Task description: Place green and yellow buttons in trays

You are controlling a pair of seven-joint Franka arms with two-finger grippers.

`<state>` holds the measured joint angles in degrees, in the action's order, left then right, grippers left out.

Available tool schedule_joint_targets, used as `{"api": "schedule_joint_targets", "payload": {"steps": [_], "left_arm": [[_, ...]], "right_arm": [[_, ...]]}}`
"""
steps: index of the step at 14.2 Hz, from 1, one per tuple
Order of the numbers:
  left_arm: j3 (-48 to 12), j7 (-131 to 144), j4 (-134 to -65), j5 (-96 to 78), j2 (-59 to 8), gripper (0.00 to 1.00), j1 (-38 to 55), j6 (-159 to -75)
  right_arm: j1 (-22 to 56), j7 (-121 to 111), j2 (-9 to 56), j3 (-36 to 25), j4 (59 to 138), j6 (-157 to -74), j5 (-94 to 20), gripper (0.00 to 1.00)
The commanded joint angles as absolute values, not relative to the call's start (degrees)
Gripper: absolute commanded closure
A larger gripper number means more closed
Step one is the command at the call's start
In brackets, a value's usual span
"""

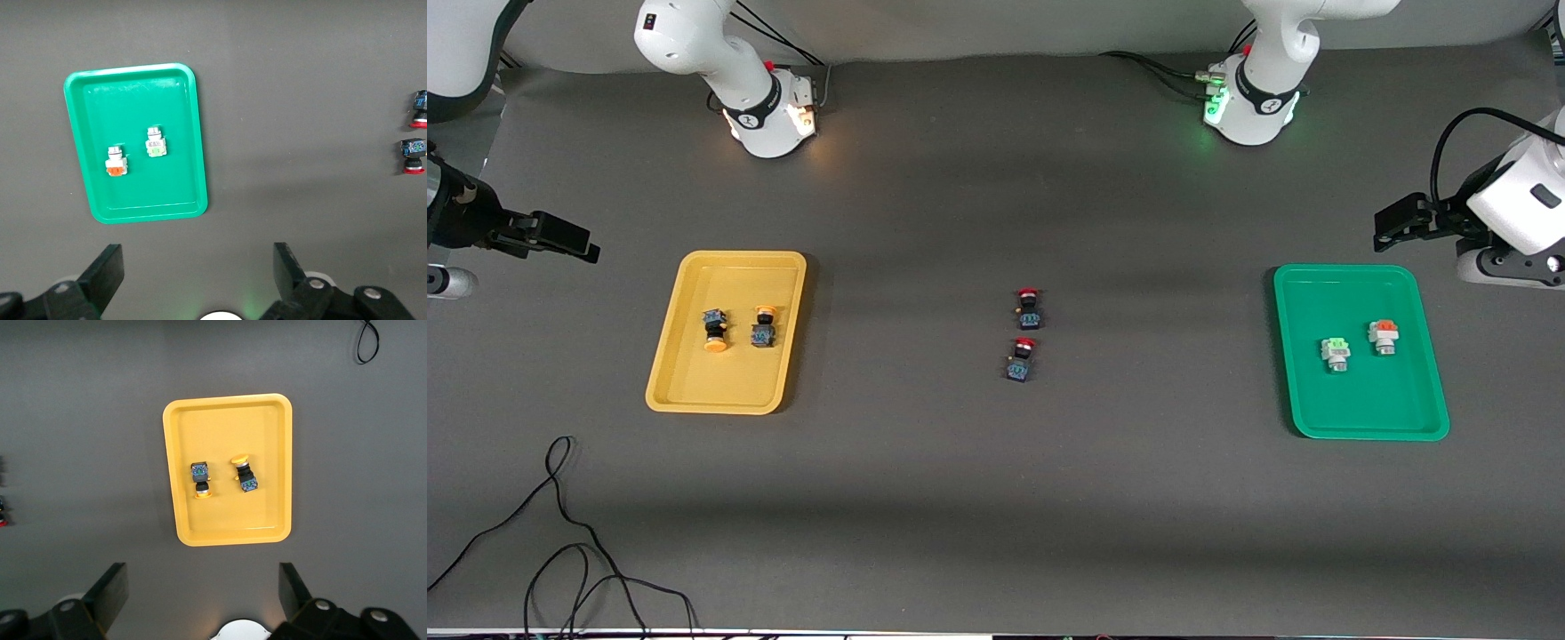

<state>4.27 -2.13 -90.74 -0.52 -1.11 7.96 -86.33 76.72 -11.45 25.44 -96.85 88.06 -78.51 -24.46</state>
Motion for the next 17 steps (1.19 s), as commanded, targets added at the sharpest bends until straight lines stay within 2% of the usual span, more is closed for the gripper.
{"api": "schedule_joint_targets", "payload": {"steps": [1, 4, 7, 10, 11, 15, 17], "left_arm": [[4.9, -2.1, -88.9, -0.1, -2.1, 0.00, 8.8, -86.2], [4.9, -2.1, -88.9, 0.1, -2.1, 0.00, 8.9, -86.8], [5.0, -2.1, -88.9, 0.1, -2.1, 0.00, 8.8, -87.0], [4.9, -2.1, -88.9, 0.1, -2.1, 0.00, 8.9, -87.0], [4.9, -2.1, -88.9, 0.1, -2.1, 0.00, 8.9, -87.0], [4.9, -2.1, -88.9, 0.1, -2.2, 0.00, 8.9, -87.0], [4.9, -2.1, -88.9, 0.1, -2.2, 0.00, 8.9, -87.0]], "right_arm": [[75.2, -10.5, 25.9, -95.7, 86.4, -77.6, -23.8, 0.00], [67.0, -10.3, 25.5, -87.7, 82.7, -76.6, -23.6, 0.00], [56.1, -9.0, 24.9, -78.2, 77.2, -72.3, -23.6, 0.00], [47.2, -8.9, 22.6, -69.5, 75.2, -71.7, -22.4, 0.00], [43.6, -8.8, 20.7, -64.6, 74.6, -71.7, -20.6, 0.00], [24.4, -4.5, 13.4, -38.0, 74.9, -72.1, -10.2, 0.00], [19.6, -4.0, 12.3, -31.4, 75.1, -72.5, -7.0, 0.00]]}}
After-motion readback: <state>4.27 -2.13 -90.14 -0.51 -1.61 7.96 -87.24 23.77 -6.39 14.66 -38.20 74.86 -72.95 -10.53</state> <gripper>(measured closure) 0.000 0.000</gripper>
